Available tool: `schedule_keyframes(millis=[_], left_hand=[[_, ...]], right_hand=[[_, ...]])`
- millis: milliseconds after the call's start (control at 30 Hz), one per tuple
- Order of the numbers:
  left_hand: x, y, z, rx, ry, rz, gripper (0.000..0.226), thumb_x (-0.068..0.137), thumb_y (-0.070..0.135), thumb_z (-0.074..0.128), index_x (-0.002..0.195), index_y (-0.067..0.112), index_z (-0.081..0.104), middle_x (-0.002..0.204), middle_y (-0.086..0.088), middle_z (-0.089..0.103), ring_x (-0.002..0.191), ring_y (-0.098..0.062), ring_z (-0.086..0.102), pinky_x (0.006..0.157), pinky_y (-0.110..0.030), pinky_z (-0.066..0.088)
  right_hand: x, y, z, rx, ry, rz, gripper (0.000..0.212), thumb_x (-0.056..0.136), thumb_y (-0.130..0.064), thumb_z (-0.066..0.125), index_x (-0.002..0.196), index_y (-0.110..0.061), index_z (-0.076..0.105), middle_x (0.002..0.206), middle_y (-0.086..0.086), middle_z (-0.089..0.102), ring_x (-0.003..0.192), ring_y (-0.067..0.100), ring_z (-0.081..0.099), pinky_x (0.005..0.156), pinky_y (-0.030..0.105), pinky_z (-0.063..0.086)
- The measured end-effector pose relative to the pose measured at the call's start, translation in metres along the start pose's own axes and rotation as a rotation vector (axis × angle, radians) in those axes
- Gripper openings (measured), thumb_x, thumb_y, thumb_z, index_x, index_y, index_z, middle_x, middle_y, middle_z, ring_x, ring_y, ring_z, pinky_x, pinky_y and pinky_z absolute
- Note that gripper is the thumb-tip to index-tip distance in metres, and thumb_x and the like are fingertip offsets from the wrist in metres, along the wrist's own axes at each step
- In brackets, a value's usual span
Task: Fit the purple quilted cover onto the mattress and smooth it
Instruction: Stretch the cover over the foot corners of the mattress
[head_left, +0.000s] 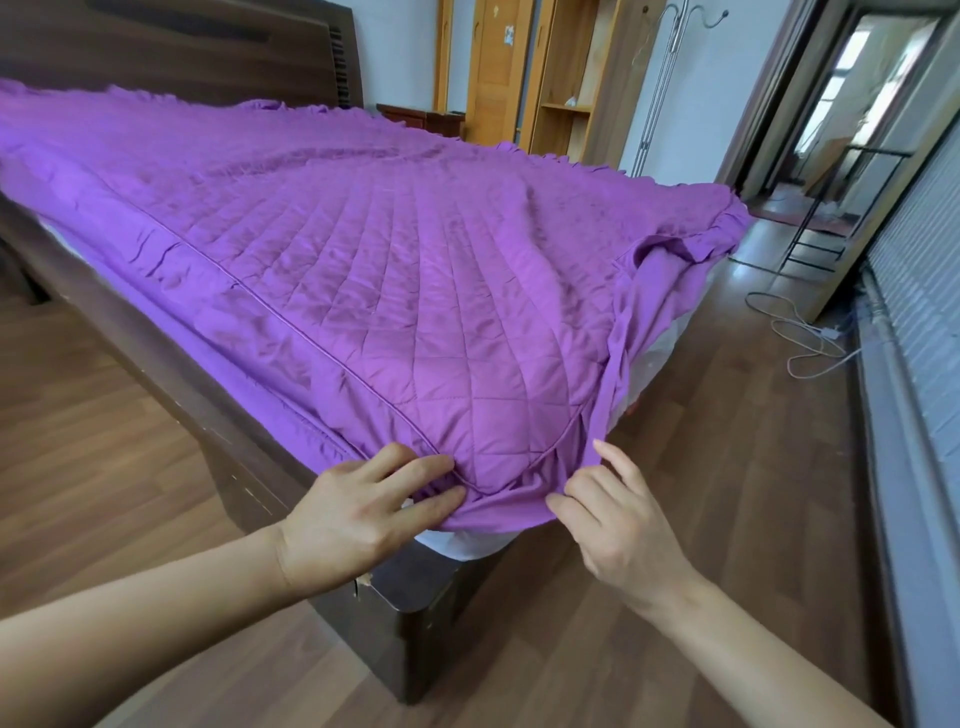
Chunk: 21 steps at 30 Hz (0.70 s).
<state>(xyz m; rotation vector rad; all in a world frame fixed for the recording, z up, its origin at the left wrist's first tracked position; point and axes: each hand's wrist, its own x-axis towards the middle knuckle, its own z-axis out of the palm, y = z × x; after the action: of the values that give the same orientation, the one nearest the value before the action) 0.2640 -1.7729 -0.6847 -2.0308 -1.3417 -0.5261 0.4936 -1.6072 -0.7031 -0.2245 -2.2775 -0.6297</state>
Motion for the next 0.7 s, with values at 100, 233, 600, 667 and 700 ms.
schedule_keyframes(millis=[100,233,600,667,700], left_hand=[[-0.002,0.003,-0.002,-0.036,-0.040,0.041,0.033,0.083,-0.002,0.053,0.109,0.017,0.060,0.109,-0.004,0.058,0.076,-0.022,0.057,0.046,-0.028,0.043],[0.005,0.005,-0.013,-0.086,-0.038,-0.007,0.022,0.089,0.011,0.053,0.105,0.023,0.061,0.092,0.005,0.064,0.071,-0.017,0.057,0.041,-0.026,0.036],[0.088,-0.026,-0.011,-0.212,0.096,-0.547,0.014,0.079,0.028,0.053,0.093,0.026,0.056,0.089,0.004,0.058,0.083,-0.024,0.051,0.074,-0.038,0.044],[0.090,-0.020,-0.010,-0.297,0.096,-0.495,0.031,0.078,0.009,0.052,0.102,0.028,0.047,0.110,0.002,0.054,0.095,-0.022,0.053,0.080,-0.031,0.044],[0.088,-0.018,-0.012,-0.320,0.078,-0.427,0.036,0.079,0.002,0.047,0.105,0.028,0.047,0.119,0.003,0.052,0.099,-0.018,0.055,0.079,-0.029,0.047]], right_hand=[[-0.003,-0.002,-0.005,0.010,0.040,0.032,0.020,0.077,0.008,0.058,0.076,-0.009,0.068,0.064,0.003,0.051,0.061,0.023,0.052,0.104,0.043,0.037],[0.004,-0.005,-0.013,0.083,0.166,0.140,0.021,0.079,0.008,0.061,0.085,-0.012,0.063,0.068,0.002,0.055,0.064,0.021,0.057,0.098,0.047,0.039],[0.078,0.025,-0.005,0.219,0.241,0.499,0.003,0.084,-0.008,0.056,0.085,-0.010,0.056,0.076,-0.005,0.058,0.070,0.017,0.056,0.094,0.032,0.030],[0.082,0.030,0.001,0.212,0.200,0.473,0.016,0.080,-0.003,0.061,0.082,-0.013,0.049,0.071,-0.005,0.052,0.065,0.019,0.053,0.092,0.034,0.031],[0.082,0.030,0.004,0.202,0.183,0.448,0.021,0.079,0.001,0.062,0.080,-0.014,0.047,0.070,-0.004,0.050,0.065,0.019,0.051,0.091,0.035,0.032]])
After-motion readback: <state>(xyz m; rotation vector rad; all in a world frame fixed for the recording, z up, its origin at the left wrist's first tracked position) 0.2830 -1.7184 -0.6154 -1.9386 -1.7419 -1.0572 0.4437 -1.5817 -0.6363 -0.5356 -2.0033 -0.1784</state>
